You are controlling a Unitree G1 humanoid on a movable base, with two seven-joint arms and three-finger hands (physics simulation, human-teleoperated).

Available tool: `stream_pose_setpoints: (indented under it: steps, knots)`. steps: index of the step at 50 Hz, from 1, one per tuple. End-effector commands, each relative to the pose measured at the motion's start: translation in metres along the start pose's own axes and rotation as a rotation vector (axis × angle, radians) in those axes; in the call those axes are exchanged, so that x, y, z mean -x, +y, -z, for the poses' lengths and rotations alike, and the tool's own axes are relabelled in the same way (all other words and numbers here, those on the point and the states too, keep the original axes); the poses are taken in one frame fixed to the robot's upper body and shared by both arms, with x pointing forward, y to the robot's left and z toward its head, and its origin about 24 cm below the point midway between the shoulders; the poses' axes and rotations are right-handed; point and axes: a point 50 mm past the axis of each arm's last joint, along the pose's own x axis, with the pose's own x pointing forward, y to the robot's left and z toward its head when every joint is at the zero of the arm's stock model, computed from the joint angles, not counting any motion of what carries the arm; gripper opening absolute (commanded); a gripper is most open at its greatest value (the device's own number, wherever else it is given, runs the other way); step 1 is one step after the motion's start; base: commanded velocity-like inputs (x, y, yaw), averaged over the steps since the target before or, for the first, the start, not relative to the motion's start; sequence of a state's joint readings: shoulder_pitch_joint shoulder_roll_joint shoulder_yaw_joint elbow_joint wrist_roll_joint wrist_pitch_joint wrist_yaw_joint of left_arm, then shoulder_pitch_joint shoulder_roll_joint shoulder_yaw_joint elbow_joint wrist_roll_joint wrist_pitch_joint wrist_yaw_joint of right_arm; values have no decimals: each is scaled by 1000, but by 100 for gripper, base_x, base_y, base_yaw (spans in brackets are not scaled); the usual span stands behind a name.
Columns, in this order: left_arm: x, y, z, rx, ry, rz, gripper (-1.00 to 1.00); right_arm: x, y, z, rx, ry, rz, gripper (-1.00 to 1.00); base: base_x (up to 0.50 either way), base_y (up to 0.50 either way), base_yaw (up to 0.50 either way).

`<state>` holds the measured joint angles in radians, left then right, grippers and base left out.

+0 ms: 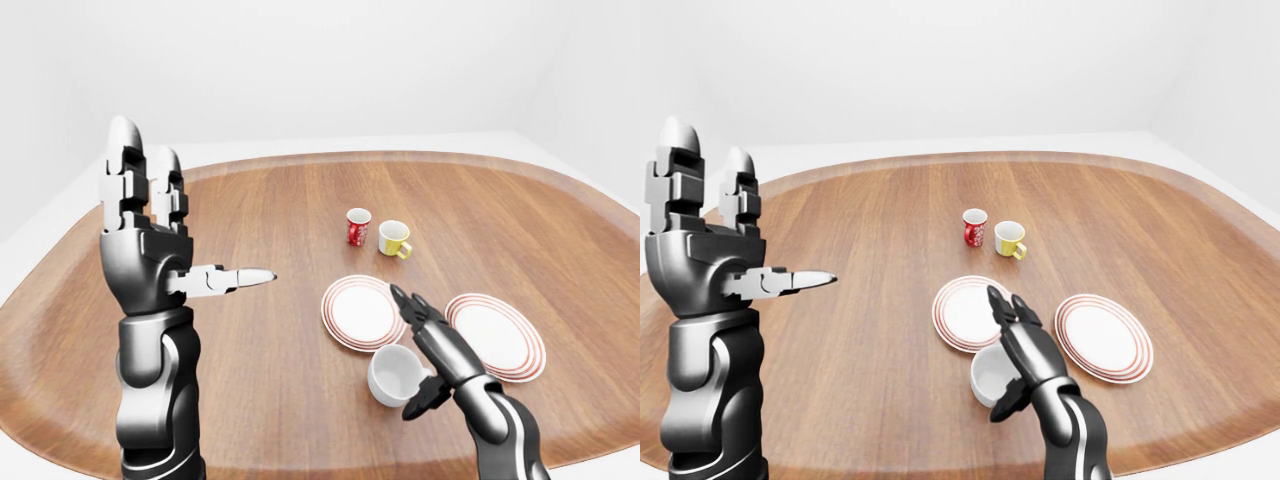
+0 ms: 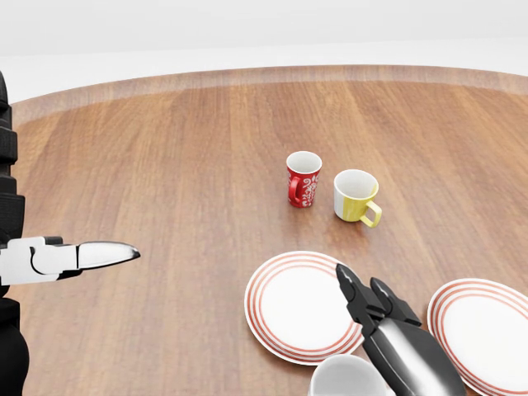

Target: Put the white mug on the left plate.

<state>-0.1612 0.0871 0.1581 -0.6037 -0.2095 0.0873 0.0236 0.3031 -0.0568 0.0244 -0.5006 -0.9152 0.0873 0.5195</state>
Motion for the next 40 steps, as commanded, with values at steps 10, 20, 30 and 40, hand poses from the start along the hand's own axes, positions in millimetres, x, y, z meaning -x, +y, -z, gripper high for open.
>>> stream_pose_setpoints:
  steps: [10,20,30,40]
  knots:
    - [0,0,1,-2,5,0,99,-3,1,6,47,43,1,100,0,0,0]
    - [0,0,2,-2,9,1,99,-7,4,8,85,63,-8,100,0,0,0]
    - [1,0,2,-1,8,1,99,-7,8,10,91,77,-25,100,0,0,0]
    - [1,0,1,-2,5,1,98,-10,11,14,91,90,-37,100,0,0,0]
